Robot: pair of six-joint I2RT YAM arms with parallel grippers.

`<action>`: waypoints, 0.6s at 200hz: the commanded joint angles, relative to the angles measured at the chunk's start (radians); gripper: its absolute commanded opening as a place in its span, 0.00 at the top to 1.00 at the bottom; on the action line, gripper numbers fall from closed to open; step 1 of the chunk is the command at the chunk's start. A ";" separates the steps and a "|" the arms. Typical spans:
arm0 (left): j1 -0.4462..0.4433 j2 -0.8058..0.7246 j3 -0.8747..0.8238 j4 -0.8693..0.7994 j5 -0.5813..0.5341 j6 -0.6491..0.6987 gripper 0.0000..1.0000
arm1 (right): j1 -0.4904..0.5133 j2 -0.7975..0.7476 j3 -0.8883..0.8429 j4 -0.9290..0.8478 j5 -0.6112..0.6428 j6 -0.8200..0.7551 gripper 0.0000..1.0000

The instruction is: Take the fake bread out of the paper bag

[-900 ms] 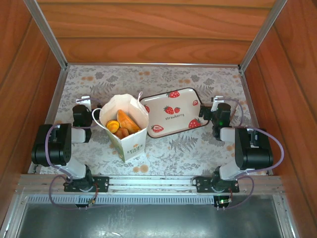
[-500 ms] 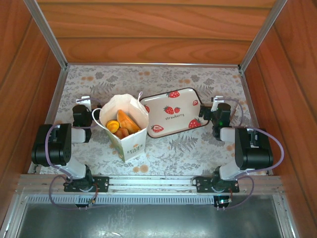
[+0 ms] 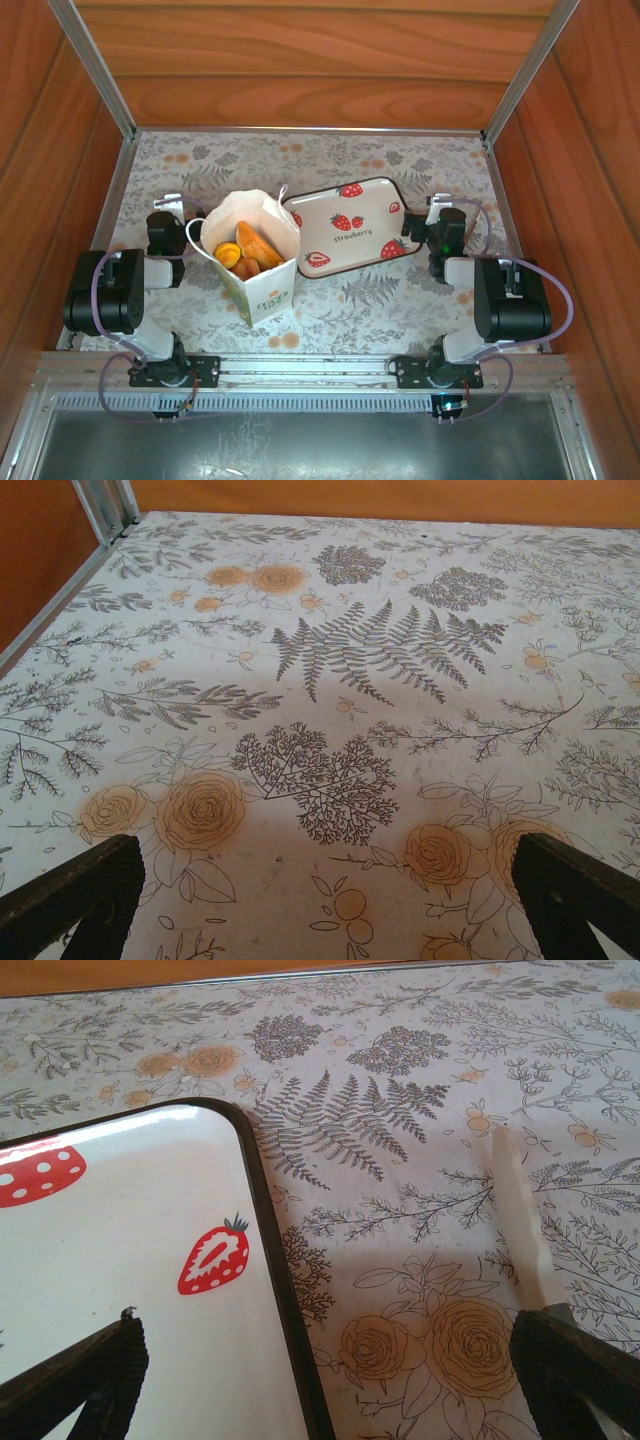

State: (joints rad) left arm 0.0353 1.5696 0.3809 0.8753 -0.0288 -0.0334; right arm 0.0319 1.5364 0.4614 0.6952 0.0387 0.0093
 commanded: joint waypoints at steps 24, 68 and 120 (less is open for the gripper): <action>0.001 0.001 0.014 0.003 -0.002 0.008 0.00 | -0.007 -0.004 0.019 0.005 -0.013 -0.009 0.00; 0.022 -0.044 -0.009 0.002 -0.027 -0.037 0.00 | -0.008 -0.005 0.016 0.007 -0.014 -0.009 0.00; 0.028 -0.208 -0.043 -0.057 -0.112 -0.073 0.00 | -0.007 -0.012 0.028 -0.009 -0.011 -0.010 0.00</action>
State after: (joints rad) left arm 0.0544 1.4498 0.3500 0.8665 -0.0830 -0.0708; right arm 0.0315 1.5364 0.4614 0.6949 0.0383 0.0093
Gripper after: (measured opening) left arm 0.999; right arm 0.996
